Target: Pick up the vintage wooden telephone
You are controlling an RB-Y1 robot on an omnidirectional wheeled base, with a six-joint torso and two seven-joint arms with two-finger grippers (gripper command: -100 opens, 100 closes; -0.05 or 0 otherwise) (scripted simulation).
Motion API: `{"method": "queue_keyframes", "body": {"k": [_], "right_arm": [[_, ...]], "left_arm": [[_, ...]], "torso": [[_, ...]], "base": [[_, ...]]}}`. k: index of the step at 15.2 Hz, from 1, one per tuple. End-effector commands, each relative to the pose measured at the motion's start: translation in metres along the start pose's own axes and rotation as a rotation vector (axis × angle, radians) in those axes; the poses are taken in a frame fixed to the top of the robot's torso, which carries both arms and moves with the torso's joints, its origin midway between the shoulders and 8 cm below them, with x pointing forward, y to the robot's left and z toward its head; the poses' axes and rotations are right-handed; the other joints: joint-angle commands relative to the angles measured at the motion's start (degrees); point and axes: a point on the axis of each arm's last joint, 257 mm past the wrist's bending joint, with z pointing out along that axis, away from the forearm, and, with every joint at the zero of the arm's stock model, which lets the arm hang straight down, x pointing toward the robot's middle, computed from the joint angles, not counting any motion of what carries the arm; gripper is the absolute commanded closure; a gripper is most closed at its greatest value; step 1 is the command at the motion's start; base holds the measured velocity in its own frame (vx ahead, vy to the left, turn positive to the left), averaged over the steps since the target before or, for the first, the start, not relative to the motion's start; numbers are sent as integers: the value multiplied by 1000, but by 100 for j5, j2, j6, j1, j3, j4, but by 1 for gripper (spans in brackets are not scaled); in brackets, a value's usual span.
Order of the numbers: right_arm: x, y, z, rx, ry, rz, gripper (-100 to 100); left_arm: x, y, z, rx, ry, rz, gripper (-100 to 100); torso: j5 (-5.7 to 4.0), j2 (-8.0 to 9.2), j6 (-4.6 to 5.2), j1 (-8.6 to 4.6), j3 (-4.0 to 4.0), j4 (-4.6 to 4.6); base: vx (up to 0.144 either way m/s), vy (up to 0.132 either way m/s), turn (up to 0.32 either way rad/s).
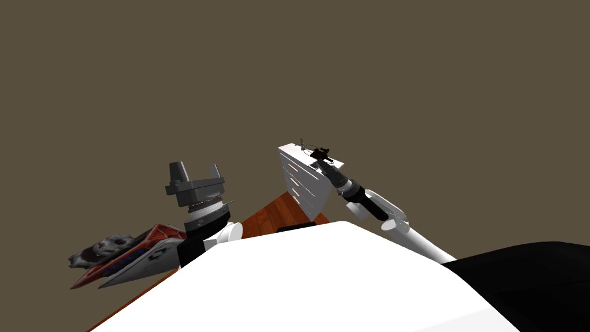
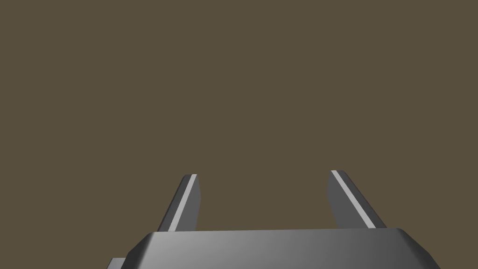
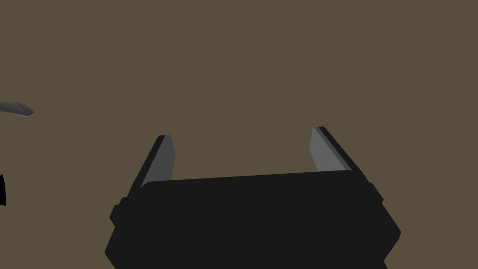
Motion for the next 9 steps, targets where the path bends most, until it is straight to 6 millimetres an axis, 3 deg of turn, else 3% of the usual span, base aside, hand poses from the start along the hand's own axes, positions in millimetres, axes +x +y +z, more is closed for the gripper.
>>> {"method": "queue_keyframes", "body": {"k": [1, 9], "right_arm": [[6, -1, -2, 2, 49, -21, -100], [26, -8, -8, 5, 215, -102, -100]], "left_arm": [[0, 0, 0, 0, 0, 0, 0], [0, 0, 0, 0, 0, 0, 0]], "torso": [[0, 0, 0, 0, 0, 0], [0, -2, 0, 0, -1, 0]], "base": [[15, 64, 16], [13, 58, 25]]}}
